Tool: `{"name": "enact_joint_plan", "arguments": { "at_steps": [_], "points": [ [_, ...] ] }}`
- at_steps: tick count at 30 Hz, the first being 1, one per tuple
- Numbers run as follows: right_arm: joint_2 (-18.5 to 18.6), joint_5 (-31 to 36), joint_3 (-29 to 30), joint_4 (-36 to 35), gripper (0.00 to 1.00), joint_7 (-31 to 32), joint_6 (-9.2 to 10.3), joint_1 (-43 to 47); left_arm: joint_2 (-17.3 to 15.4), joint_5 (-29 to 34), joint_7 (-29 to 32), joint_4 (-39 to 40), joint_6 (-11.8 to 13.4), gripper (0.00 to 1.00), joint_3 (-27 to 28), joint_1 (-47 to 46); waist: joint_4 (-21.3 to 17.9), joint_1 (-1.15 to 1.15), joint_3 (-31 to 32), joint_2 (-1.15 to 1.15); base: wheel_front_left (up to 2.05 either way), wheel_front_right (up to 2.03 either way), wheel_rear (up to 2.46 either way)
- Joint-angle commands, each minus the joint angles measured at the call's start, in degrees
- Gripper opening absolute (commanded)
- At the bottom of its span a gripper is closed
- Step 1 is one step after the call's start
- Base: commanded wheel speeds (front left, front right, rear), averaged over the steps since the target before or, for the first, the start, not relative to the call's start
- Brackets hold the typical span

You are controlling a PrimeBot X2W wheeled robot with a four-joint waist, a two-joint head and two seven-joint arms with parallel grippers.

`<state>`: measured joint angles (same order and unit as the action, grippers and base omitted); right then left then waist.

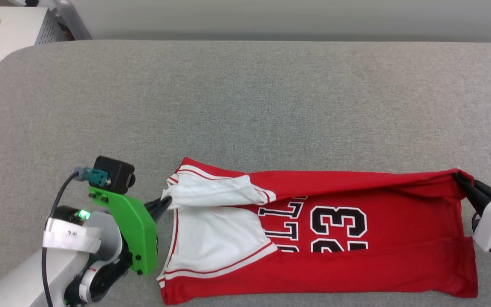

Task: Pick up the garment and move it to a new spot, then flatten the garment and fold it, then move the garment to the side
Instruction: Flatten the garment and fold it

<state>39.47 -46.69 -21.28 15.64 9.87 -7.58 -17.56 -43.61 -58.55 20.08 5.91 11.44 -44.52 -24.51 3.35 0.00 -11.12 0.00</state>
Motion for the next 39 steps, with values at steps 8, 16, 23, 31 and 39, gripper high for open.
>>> {"name": "enact_joint_plan", "arguments": {
  "at_steps": [8, 16, 23, 31, 39],
  "points": [
    [3.03, -1.64, -3.11, -3.69, 0.00, -1.26, 0.09, 7.57, -0.88, -0.89, -0.56, -0.16, 1.40, 0.00, -2.46, 6.51, 0.10, 0.00, 2.24, 0.00, 0.00, 0.00, 0.00],
    [6.16, -1.17, -5.89, -4.90, 0.00, -0.26, 0.09, 9.63, -0.66, -0.49, 0.90, -1.72, 1.70, 0.00, -4.64, 8.04, -0.11, 0.00, 2.62, 0.00, 0.00, 0.00, 0.00],
    [7.54, 1.58, -9.40, -4.41, 0.00, 0.55, 0.09, 8.93, 0.84, 0.41, 1.79, -4.60, 0.50, 0.00, -6.65, 7.58, -0.33, 0.00, 2.08, 0.00, 0.00, 0.00, 0.00],
    [7.24, 2.74, -12.24, -2.11, 1.00, 0.84, 0.09, 7.63, 2.92, 2.12, 0.98, -8.57, -1.10, 0.80, -8.23, 6.41, -0.46, 0.00, 2.24, 0.00, 0.00, 0.00, 0.00],
    [7.25, 0.06, -12.28, -2.11, 1.00, 1.50, 0.09, 8.12, 3.73, 2.44, -1.39, -10.17, -1.25, 1.00, -8.21, 7.27, -0.50, 0.00, 5.28, 0.00, 0.00, 0.00, 0.00]
  ]
}}
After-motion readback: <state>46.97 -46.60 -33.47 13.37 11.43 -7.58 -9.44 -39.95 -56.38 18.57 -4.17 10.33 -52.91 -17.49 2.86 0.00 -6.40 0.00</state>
